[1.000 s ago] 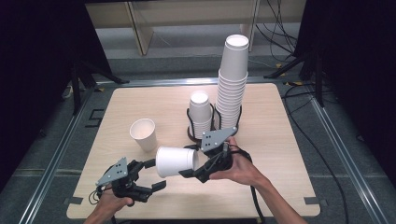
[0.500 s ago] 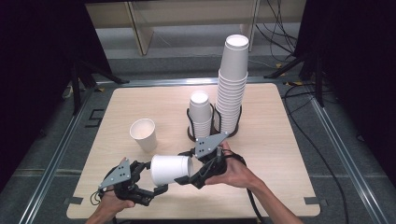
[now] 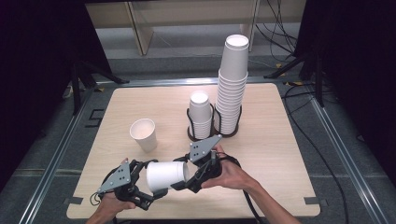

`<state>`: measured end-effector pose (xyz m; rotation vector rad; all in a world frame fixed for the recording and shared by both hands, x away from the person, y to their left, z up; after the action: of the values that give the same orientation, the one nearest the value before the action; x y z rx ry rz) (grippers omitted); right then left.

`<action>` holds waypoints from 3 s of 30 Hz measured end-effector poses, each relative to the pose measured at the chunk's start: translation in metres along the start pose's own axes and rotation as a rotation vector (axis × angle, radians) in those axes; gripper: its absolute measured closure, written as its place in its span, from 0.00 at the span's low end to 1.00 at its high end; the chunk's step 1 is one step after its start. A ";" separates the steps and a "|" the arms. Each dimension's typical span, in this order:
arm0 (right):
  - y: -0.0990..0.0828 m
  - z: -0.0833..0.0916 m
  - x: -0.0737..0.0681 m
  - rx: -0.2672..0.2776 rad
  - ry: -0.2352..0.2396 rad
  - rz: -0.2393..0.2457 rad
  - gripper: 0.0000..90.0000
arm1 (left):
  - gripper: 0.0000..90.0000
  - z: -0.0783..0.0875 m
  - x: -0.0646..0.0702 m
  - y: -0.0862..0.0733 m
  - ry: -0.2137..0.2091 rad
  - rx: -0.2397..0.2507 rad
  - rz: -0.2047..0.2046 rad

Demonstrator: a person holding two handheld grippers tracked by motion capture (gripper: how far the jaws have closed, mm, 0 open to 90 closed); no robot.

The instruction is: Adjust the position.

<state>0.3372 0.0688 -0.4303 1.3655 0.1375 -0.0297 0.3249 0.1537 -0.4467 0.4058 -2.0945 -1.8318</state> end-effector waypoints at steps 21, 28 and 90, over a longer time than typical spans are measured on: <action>-0.004 0.003 0.003 0.041 0.043 -0.064 0.26 | 0.12 0.003 0.001 0.005 -0.028 0.014 -0.008; -0.007 0.003 0.003 0.028 0.043 -0.078 0.25 | 0.13 0.003 0.002 0.004 -0.033 -0.001 -0.026; -0.045 -0.018 -0.002 -0.527 -0.088 0.293 0.19 | 0.15 0.002 0.010 -0.028 -0.068 -0.256 -0.143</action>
<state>0.3289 0.0769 -0.4774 0.8448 -0.1247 0.1816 0.3149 0.1470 -0.4740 0.4420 -1.8810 -2.1908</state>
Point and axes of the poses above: each handheld gripper's, and its own axes: z roughly backward along the jaws, y roughly out of its top, x roughly to its right, the point moved 10 cm from there along -z, roughly forward along the jaws, and after that the axes turned 15 degrees about x, right-handed, at the moved point
